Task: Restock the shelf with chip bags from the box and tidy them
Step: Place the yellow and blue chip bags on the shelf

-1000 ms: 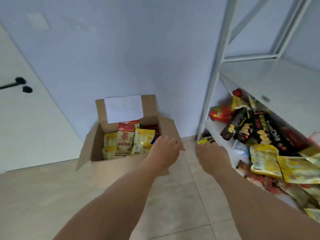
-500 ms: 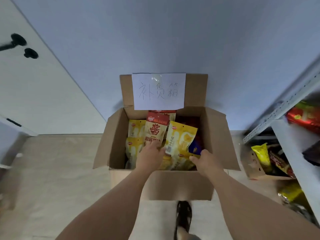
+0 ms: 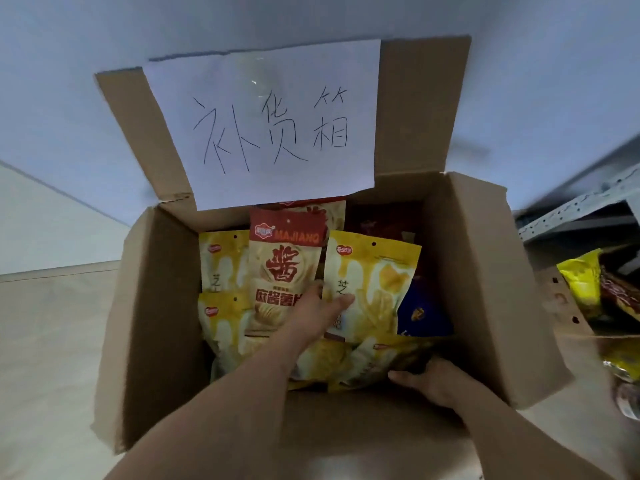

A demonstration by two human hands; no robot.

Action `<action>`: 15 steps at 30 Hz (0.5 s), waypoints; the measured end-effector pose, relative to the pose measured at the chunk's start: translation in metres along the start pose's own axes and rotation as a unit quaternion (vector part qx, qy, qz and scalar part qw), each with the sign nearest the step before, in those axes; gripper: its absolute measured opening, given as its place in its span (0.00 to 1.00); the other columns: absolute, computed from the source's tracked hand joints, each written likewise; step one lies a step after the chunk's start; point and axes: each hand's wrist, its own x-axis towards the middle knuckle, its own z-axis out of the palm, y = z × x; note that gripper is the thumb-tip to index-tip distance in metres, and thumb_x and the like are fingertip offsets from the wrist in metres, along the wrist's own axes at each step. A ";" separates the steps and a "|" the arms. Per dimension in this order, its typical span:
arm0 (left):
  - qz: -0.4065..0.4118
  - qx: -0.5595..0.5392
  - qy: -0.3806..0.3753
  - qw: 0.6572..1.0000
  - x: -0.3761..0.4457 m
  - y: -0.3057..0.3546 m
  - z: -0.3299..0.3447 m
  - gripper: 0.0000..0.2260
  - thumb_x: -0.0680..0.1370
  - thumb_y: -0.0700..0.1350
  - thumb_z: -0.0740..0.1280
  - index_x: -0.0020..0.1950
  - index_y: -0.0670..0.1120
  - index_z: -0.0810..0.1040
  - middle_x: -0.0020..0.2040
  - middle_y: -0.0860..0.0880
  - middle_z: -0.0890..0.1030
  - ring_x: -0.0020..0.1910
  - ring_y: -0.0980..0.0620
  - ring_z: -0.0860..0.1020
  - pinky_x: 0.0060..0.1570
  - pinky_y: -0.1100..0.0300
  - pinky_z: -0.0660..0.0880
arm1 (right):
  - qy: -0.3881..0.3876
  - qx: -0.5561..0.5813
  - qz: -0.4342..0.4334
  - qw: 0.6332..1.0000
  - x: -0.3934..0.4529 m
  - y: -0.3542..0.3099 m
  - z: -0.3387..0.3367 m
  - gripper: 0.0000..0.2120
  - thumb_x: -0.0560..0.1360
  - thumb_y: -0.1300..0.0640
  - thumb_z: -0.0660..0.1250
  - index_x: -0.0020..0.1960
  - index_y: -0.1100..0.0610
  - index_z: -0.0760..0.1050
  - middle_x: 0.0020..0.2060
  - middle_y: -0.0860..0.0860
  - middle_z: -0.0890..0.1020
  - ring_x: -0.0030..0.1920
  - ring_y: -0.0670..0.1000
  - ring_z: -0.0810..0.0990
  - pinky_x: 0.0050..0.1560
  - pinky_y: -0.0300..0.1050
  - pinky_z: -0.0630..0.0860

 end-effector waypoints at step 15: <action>-0.028 -0.120 -0.144 0.982 0.079 -0.012 0.000 0.18 0.74 0.46 0.78 0.62 0.48 0.80 0.56 0.48 0.87 0.56 0.45 0.85 0.59 0.42 0.81 | -0.084 0.236 -0.025 0.968 0.065 -0.003 0.010 0.32 0.72 0.52 0.77 0.72 0.56 0.71 0.67 0.50 0.76 0.62 0.50 0.74 0.58 0.39 0.68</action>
